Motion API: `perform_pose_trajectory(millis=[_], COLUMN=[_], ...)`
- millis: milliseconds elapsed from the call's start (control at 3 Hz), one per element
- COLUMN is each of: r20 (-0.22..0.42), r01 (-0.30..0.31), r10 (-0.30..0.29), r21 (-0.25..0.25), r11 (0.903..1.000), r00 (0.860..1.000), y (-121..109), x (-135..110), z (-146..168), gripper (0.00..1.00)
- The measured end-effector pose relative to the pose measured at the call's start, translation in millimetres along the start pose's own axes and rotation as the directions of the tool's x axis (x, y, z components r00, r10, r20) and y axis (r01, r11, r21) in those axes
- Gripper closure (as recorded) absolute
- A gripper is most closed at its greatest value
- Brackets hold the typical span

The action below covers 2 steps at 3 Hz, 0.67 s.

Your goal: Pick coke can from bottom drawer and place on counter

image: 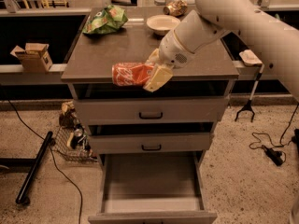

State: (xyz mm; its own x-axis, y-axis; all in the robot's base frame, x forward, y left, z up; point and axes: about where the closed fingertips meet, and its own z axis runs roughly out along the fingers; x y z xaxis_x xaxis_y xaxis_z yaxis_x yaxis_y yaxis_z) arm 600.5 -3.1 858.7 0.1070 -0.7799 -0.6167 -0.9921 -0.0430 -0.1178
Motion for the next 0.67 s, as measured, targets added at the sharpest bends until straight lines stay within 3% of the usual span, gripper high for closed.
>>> perform_pose_trajectory(millis=[333, 667], r20=[-0.013, -0.036], r01=[-0.005, -0.046], r10=[0.006, 0.05], r21=[0.034, 0.107], r11=[0.9994, 0.9932], r00=[1.0, 0.998], y=[-18.3, -56.4], x=[-3.1, -4.1], z=[-6.4, -22.1], gripper=[1.0, 1.0])
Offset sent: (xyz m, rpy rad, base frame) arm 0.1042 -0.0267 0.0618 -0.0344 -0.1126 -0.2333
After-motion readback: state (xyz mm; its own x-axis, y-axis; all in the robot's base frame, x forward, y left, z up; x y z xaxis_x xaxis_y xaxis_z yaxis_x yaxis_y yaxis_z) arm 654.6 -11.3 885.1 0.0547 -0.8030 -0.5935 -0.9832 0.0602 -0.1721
